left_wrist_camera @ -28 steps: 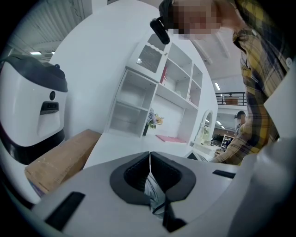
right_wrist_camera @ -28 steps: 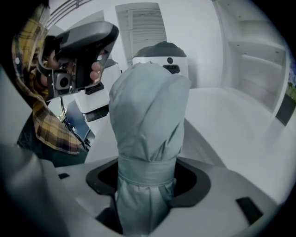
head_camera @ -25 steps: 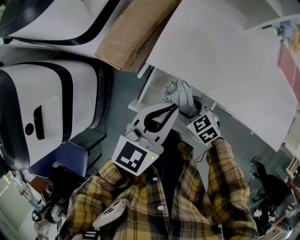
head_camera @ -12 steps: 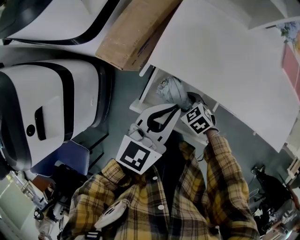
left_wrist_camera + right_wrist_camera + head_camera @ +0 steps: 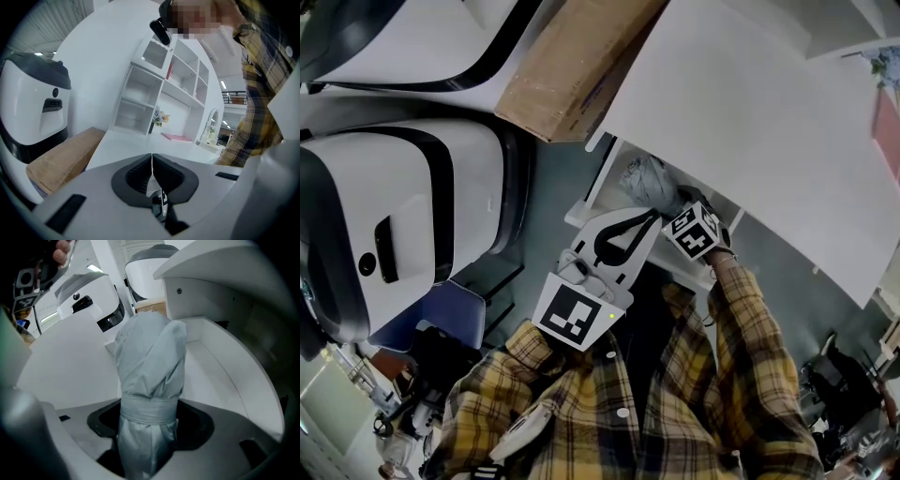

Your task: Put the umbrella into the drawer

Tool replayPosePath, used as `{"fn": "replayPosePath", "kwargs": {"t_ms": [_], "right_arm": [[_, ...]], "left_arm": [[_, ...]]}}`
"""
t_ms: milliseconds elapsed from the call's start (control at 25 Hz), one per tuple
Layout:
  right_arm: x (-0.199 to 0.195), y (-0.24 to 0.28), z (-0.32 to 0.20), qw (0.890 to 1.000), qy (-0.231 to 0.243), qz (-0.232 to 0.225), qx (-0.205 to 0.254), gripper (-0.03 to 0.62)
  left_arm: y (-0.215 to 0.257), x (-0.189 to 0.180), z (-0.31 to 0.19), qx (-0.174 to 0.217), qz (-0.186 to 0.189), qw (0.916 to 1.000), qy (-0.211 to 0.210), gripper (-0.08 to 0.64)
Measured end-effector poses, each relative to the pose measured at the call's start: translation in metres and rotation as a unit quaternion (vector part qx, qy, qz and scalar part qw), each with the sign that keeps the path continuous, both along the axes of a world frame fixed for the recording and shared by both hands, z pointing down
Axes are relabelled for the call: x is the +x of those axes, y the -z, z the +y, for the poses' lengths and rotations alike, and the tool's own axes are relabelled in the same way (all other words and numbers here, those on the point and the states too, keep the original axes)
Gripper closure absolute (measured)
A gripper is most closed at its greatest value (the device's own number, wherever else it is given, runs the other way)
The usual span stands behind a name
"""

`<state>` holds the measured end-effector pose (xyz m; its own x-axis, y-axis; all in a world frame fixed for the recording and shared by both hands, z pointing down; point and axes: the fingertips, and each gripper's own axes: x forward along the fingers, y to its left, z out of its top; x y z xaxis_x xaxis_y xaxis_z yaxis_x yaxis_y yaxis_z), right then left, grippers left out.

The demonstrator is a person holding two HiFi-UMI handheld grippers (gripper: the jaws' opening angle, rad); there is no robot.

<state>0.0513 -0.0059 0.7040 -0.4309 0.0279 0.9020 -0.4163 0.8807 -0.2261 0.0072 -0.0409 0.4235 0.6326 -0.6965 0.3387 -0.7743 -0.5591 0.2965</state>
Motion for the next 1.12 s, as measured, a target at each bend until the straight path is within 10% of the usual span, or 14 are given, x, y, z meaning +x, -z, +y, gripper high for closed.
{"fn": "replayPosePath", "kwargs": {"t_ms": [1120], "right_arm": [[0.008, -0.020, 0.001, 0.998, -0.038, 0.048, -0.016, 0.288]], "left_arm": [[0.008, -0.011, -0.005, 0.015, 0.003, 0.9998, 0.015, 0.535]]}}
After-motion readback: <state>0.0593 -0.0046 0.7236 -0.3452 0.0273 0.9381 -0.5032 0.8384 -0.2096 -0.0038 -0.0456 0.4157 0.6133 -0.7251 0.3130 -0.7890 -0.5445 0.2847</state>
